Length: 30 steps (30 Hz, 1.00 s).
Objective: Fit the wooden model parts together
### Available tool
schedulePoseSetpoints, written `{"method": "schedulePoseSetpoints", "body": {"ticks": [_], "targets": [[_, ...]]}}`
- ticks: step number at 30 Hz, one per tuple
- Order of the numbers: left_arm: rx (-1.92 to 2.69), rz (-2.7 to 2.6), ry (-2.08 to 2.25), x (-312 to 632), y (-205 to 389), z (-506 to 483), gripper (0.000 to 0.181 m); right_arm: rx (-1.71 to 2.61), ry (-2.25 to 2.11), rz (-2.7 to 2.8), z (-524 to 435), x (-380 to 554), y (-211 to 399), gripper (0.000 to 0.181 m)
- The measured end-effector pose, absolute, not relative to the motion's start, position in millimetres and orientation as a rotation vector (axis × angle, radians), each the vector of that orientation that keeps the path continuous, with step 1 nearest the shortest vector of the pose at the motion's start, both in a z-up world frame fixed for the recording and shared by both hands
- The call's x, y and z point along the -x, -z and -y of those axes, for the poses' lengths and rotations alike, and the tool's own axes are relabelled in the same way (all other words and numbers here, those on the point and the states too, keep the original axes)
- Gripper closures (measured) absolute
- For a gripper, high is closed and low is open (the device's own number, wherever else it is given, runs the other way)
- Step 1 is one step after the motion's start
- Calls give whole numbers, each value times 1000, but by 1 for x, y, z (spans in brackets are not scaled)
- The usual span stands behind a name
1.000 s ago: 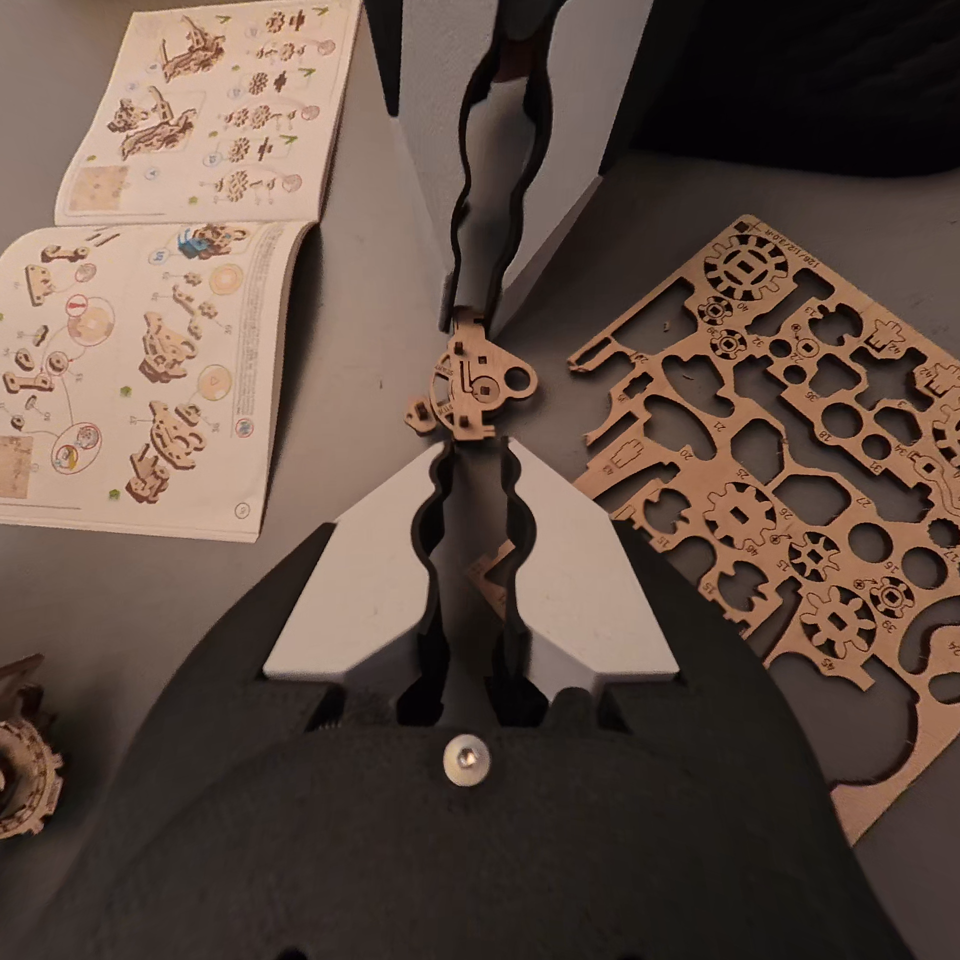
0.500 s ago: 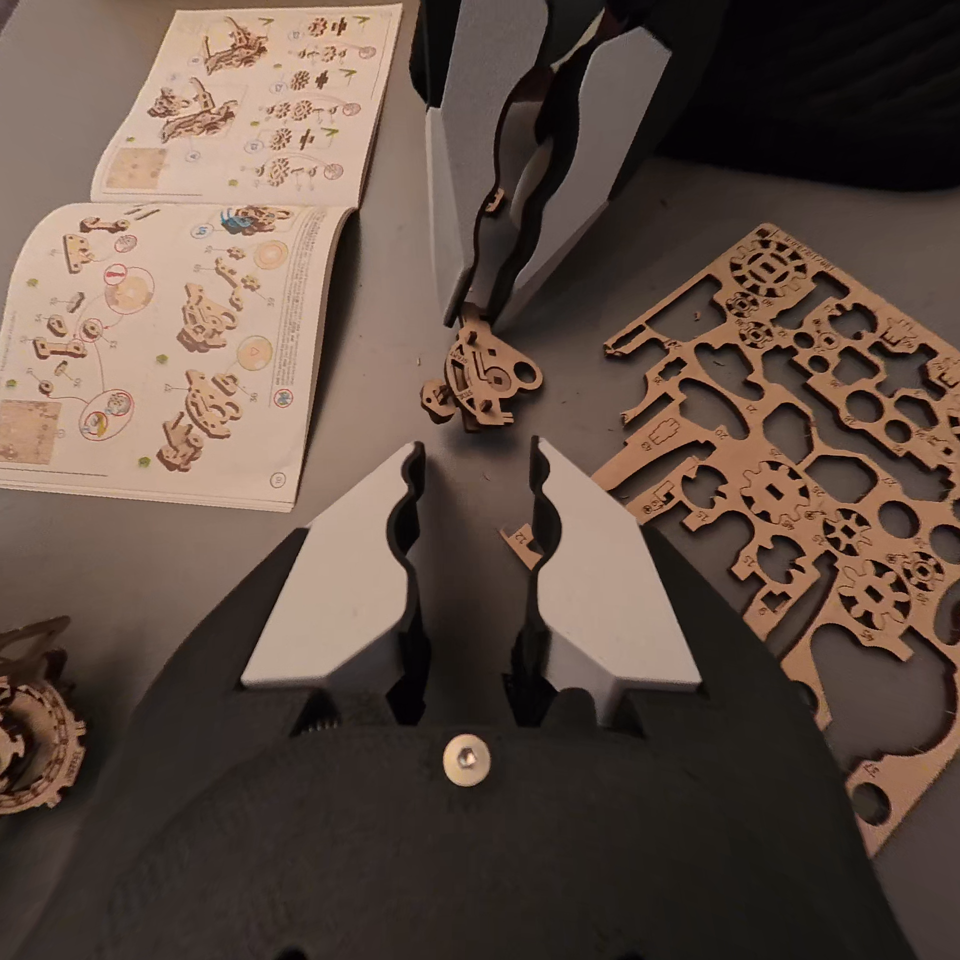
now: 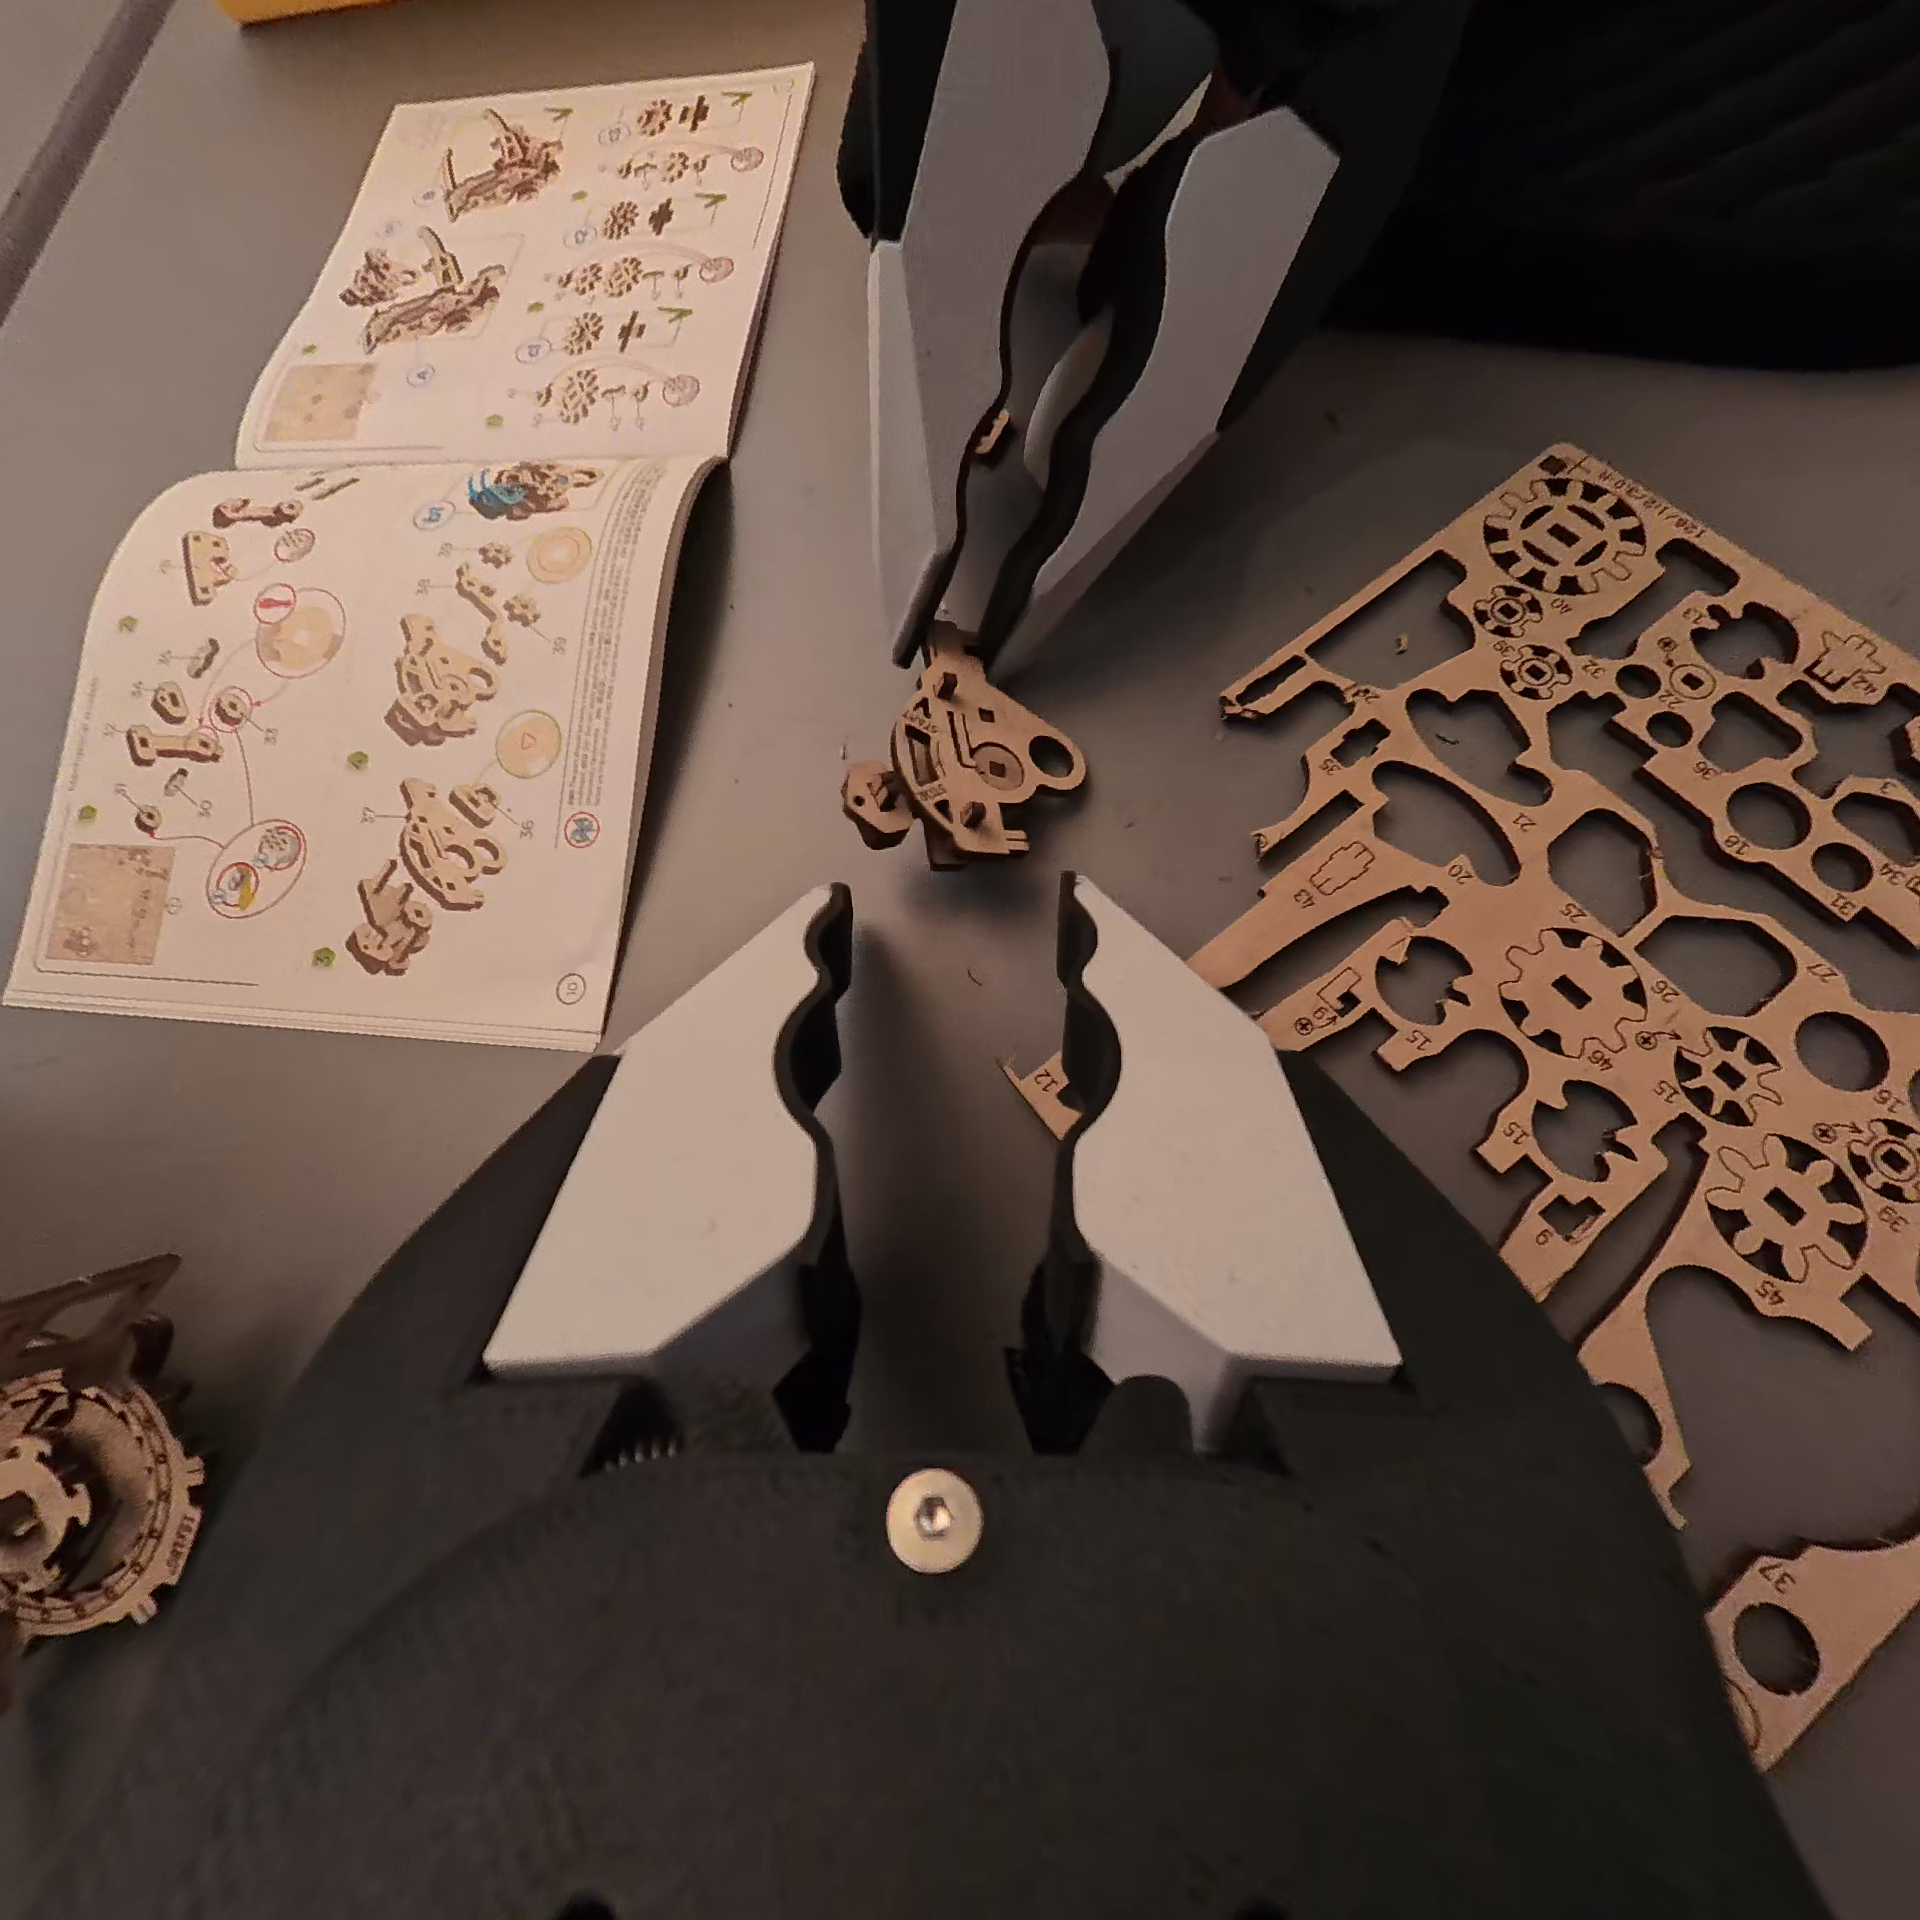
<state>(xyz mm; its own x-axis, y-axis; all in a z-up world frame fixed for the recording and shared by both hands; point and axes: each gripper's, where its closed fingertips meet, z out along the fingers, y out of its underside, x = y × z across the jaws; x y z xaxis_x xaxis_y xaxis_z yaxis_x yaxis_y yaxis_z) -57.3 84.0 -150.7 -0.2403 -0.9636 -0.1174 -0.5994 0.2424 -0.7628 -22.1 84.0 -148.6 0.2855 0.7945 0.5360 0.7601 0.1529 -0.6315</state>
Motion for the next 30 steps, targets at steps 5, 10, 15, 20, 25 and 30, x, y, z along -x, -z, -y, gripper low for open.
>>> {"method": "schedulePoseSetpoints", "body": {"ticks": [5, 10, 15, 20, 25, 30], "targets": [[1412, -1920, 780, 56, 150, -85, 142, 1603, -70, 1454, -84, 24, 148, 170], [1416, -1914, 749, 55, 152, -88, 141, 1613, -91, 1442, -84, 26, 148, 170], [1409, -1928, 737, 55, 153, -87, 143, 1612, -91, 1413, -87, 25, 145, 159], [1409, -1930, 742, 55, 154, -86, 144, 1617, -124, 1409, -85, 26, 145, 159], [1402, -1939, 750, 55, 154, -84, 148, 1639, -182, 1392, -86, 27, 146, 162], [1399, -1944, 754, 55, 154, -83, 150, 1648, -203, 1383, -86, 26, 146, 163]]}}
